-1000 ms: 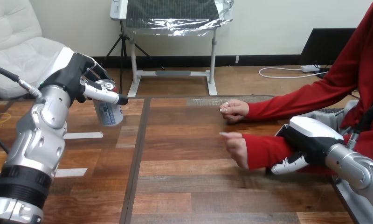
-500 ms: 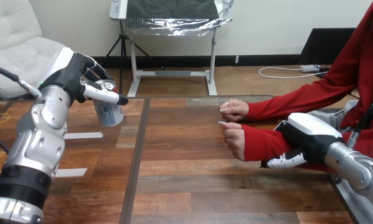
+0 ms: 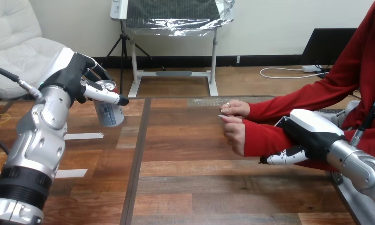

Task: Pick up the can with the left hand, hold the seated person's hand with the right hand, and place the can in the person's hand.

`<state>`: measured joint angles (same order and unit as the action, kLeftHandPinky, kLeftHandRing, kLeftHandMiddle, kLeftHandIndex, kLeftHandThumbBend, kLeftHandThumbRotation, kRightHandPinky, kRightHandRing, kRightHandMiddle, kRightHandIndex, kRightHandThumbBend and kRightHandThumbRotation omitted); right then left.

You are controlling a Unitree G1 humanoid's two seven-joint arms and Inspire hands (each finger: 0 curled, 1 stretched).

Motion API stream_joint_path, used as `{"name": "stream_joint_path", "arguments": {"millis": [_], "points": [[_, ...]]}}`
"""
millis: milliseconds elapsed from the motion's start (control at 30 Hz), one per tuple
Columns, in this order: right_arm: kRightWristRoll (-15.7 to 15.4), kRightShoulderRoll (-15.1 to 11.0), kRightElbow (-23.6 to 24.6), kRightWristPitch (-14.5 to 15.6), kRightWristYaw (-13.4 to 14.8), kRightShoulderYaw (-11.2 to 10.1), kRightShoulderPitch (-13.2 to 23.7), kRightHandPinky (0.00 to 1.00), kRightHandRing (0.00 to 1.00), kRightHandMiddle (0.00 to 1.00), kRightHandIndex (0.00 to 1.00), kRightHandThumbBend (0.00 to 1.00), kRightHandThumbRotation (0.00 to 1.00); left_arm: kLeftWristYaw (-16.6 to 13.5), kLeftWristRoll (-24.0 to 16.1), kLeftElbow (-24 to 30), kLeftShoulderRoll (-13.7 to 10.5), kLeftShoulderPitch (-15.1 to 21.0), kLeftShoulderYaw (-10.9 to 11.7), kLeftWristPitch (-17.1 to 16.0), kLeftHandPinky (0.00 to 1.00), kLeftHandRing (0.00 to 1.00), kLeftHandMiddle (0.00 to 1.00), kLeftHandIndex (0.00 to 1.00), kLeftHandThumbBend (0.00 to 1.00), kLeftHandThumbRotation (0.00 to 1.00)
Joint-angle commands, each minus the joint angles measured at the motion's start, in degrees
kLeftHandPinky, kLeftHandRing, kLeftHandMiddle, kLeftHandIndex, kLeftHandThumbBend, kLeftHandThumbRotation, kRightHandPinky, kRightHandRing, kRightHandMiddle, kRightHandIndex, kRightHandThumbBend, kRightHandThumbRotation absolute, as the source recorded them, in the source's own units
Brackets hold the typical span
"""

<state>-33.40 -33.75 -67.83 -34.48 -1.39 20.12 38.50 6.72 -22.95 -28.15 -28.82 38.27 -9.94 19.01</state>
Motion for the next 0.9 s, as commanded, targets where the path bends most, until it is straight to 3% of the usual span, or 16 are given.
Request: {"name": "stream_joint_path", "arguments": {"millis": [0, 333, 867], "points": [[3.0, 0.0, 3.0, -2.4, 1.5, -2.7, 4.4, 0.15, 0.19, 0.25, 0.26, 0.51, 0.43, -0.4, 0.0, 2.9, -0.8, 2.1, 1.7, -0.1, 0.31, 0.36, 0.43, 0.44, 0.78, 0.00], [2.5, -0.3, 3.8, -2.8, 2.3, -2.4, 4.6, 0.21, 0.23, 0.28, 0.28, 0.52, 0.41, -0.5, -0.1, 2.5, -0.5, 2.2, 1.4, -0.5, 0.31, 0.37, 0.43, 0.44, 0.77, 0.00], [3.0, 0.6, 5.1, -3.8, 2.3, -2.5, 4.4, 0.19, 0.22, 0.27, 0.28, 0.54, 0.38, -1.0, -0.1, 1.8, 0.9, 2.7, 0.7, -1.4, 0.31, 0.37, 0.43, 0.44, 0.77, 0.00]]}}
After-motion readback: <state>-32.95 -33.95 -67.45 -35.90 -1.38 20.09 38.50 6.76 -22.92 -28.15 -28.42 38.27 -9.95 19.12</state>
